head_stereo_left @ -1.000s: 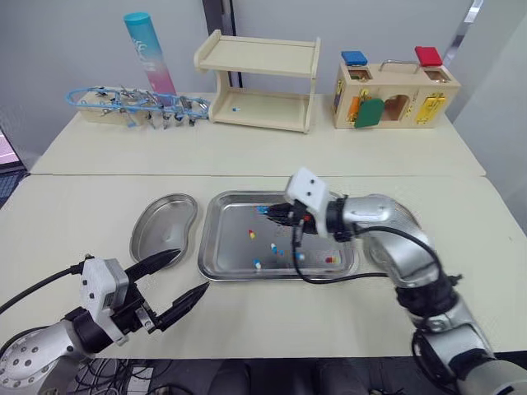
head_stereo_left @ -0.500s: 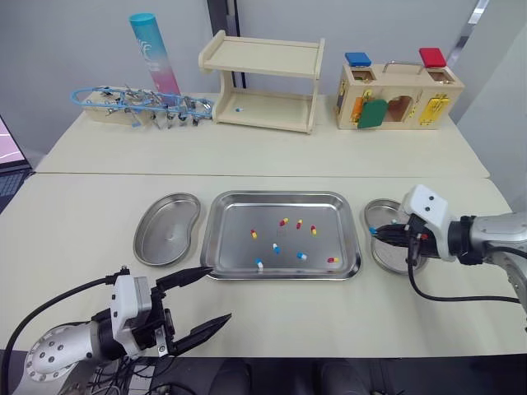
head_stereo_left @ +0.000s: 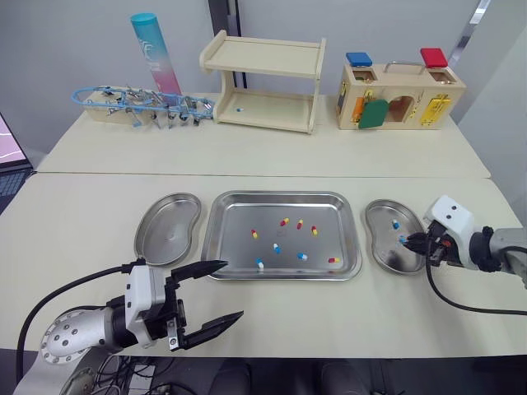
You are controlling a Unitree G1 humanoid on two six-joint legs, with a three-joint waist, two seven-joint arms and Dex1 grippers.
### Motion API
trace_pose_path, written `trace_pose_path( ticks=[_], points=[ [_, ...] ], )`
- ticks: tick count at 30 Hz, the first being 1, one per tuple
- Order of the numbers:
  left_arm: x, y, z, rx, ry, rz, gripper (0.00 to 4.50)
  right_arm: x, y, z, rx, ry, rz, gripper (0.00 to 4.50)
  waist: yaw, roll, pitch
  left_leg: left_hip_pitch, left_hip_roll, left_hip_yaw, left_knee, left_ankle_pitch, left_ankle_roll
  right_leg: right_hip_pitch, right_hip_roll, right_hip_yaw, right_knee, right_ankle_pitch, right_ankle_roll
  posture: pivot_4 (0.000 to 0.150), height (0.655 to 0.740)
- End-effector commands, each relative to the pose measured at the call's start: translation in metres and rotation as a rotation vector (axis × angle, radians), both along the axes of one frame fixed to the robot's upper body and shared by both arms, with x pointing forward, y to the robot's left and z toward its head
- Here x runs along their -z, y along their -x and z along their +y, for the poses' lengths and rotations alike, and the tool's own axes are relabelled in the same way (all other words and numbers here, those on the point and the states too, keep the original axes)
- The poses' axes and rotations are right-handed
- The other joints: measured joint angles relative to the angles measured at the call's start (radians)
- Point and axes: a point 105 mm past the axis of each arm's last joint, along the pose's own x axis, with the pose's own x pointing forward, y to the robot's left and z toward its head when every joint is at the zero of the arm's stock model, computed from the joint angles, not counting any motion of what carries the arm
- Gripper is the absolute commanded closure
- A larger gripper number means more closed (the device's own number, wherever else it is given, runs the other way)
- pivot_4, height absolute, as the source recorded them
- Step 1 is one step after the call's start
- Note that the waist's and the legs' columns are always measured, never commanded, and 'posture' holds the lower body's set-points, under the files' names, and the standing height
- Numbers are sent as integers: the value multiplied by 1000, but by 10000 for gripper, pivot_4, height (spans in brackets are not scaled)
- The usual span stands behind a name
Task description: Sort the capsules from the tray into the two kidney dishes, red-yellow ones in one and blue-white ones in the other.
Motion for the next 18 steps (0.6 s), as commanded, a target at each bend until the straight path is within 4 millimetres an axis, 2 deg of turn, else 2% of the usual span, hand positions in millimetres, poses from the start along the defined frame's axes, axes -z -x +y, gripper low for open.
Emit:
trace_pose_path(
  ticks=[1, 5, 8, 12, 15, 18],
  points=[
    [-10, 2, -4, 16, -3, -27, 0, -15, -3, -5, -10, 29, -57, 22714, 0, 0, 0, 0, 0, 0, 0, 0, 0, 0, 0, 0, 0, 0, 0, 1500, 7400],
    [-14, -3, 0, -28, -7, -32, 0, -26, -5, -6, -37, 28, -86, 10874, 0, 0, 0, 0, 0, 0, 0, 0, 0, 0, 0, 0, 0, 0, 0, 1500, 7400],
    [-16, -13, 12, -133, -22, -20, 0, -35, -3, -9, -90, 37, -124, 1010, 0, 0, 0, 0, 0, 0, 0, 0, 0, 0, 0, 0, 0, 0, 0, 1500, 7400],
    [-15, -30, 51, -343, -107, 5, 0, -43, 8, -11, -210, 44, -158, 434, 1, 0, 0, 0, 0, 0, 0, 0, 0, 0, 0, 0, 0, 0, 0, 1500, 7400],
    [-16, -40, 96, -539, -141, 36, 0, -48, 15, -21, -246, 52, -174, 434, 0, 0, 0, 0, 0, 0, 0, 0, 0, 1, 0, 0, 0, 0, 0, 1500, 7400],
    [-20, -38, 144, -677, -199, 19, 0, -50, 26, -37, -302, 119, -172, 434, 0, 0, 1, 1, 0, 0, 0, 0, 0, 0, 0, 0, 0, 0, 0, 1500, 7400]
  ],
)
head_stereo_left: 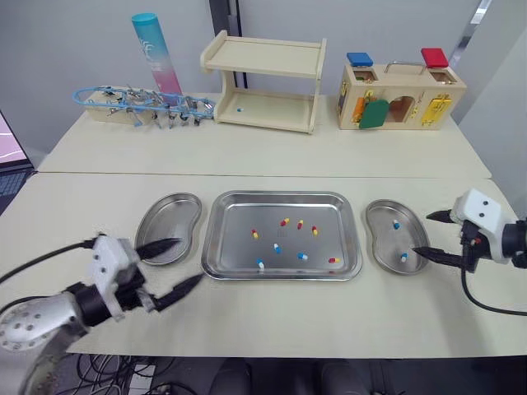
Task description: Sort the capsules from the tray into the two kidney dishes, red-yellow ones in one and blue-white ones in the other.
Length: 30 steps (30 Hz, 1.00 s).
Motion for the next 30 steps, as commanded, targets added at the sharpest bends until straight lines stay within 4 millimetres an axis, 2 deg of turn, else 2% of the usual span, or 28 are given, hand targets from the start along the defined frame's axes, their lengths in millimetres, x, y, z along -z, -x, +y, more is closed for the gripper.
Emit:
trace_pose_path(
  ticks=[1, 5, 8, 17, 28, 30],
  points=[
    [-13, 4, 50, -145, -91, -31, 0, -21, 10, -18, -60, 70, -50, 434, 0, 0, 0, 0, 0, 0, 0, 0, 0, 0, 0, 0, 0, 0, 0, 1500, 7400],
    [-5, 24, 92, -232, -97, 65, 0, -19, 22, -47, -4, 62, 96, 434, -2, 0, 0, 1, 0, 1, 0, 0, 0, 0, 0, 1, 0, 0, 0, 1500, 7400],
    [3, 36, 105, -253, -113, 114, 0, -15, 23, -60, 22, 90, 120, 434, -4, 0, 0, 1, 0, 1, 0, 0, 0, 0, 0, 1, 0, 0, 0, 1500, 7400],
    [8, 41, 98, -241, -111, 127, 0, -12, 27, -51, -7, 121, 153, 434, -7, 1, 0, 1, 0, 1, 0, 0, 0, 0, 0, 1, 0, 0, 0, 1500, 7400],
    [7, 46, 77, -175, -92, 159, 0, -18, 25, -40, -26, 132, 155, 434, -6, 1, 0, 1, 1, 1, 0, 0, 0, 0, 0, 1, 0, 0, 0, 1500, 7400],
    [10, 48, 67, -136, -79, 173, 0, -23, 23, -31, -57, 123, 142, 434, -6, 1, 0, 1, 1, 2, 0, 0, 0, 0, 0, 1, 0, 0, 0, 1500, 7400]
  ],
)
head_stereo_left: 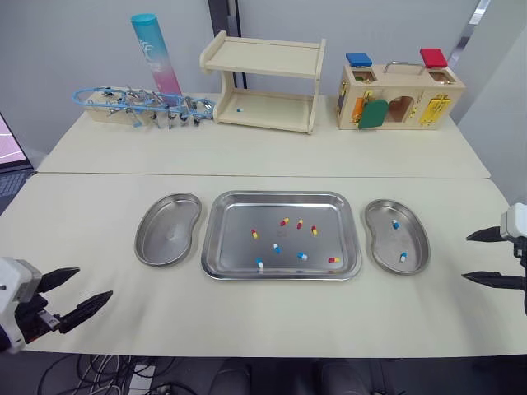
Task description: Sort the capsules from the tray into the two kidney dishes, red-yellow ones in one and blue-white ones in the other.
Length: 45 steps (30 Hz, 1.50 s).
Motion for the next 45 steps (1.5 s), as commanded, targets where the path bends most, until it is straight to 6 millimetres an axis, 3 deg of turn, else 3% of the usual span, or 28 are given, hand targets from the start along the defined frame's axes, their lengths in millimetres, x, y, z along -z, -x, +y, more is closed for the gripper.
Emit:
trace_pose_path(
  ticks=[1, 7, 12, 17, 21, 24, 29, 31, 39, 45],
  points=[
    [-9, 4, -13, 54, 16, -28, 0, -18, -5, 14, -66, 9, -51, 434, 0, 0, 0, 0, 0, 0, 0, 0, 0, 0, 0, 0, 0, 0, 0, 1500, 7400],
    [-11, 6, -54, 177, 94, -29, 0, -32, -13, 51, -219, -63, -116, 434, -2, 0, 0, 0, 0, 0, 0, 0, 0, 0, 0, 0, 0, 0, 0, 1500, 7400],
    [-14, 8, -81, 272, 138, -54, 0, -41, -5, 108, -414, -192, -111, 434, -2, 0, 0, 0, 0, 0, 0, 0, 0, 0, 0, 0, 0, 0, 0, 1500, 7400],
    [-17, 8, -96, 334, 154, -90, 0, -35, -8, 148, -486, -216, -127, 434, 1, 0, 0, 0, 0, -1, 1, 0, 0, 0, 0, -1, 0, 0, 0, 1500, 7400],
    [-17, 9, -101, 365, 164, -102, 0, -28, -18, 195, -521, -297, -141, 434, -5, 0, 0, 0, 0, -1, 0, 0, 0, 0, 0, 0, 0, 0, 0, 1500, 7400],
    [-15, 9, -103, 373, 163, -100, 0, -18, -20, 222, -565, -308, -133, 6758, -4, 0, 0, -1, 0, -1, 0, 0, 0, 0, 0, -1, 0, 0, 0, 1500, 7400],
    [-13, 11, -109, 390, 171, -109, 0, -3, -23, 266, -597, -321, -113, 22808, 0, -1, 0, -2, 0, -2, 0, 0, 0, -1, 0, -2, 0, 0, 0, 1500, 7400],
    [-12, 11, -111, 397, 172, -112, 0, 2, -26, 281, -594, -326, -99, 22808, -1, -1, 0, -1, 0, -2, 0, 0, 0, -1, 0, -2, 1, 0, 0, 1500, 7400],
    [-14, 9, -121, 435, 182, -138, 0, 26, -40, 314, -498, -292, -59, 22808, 0, -1, -1, -1, 0, -3, 0, 0, 0, -1, 0, -2, 1, 0, 0, 1500, 7400],
    [-11, 9, -122, 441, 184, -138, 0, 41, -49, 327, -442, -289, -44, 22808, -4, -1, -1, -1, 0, -3, 0, 0, 0, -2, 0, -2, 1, 0, 0, 1500, 7400]
  ],
)
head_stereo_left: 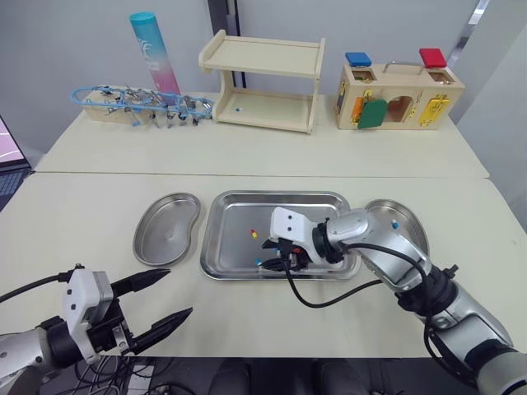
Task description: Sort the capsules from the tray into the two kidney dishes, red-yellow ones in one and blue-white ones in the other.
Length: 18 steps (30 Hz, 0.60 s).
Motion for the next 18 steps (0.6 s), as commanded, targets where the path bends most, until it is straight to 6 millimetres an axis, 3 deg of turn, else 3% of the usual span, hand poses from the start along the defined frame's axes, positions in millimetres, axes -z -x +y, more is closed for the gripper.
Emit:
trace_pose_path(
  ticks=[1, 18],
  points=[
    [-5, 0, -4, 18, -10, -38, 0, -4, -6, 7, 16, -7, -36, 22808, 0, 0, 0, 0, 0, 0, 0, 0, 0, 0, 0, 0, 0, 0, 0, 1500, 7400],
    [1, 0, 0, 20, -16, -40, 0, 12, -12, 18, 10, 25, -53, 22808, -12, 0, 0, 0, 0, 0, 0, 0, 0, -1, 0, 0, 0, 0, 0, 1500, 7400]
  ],
)
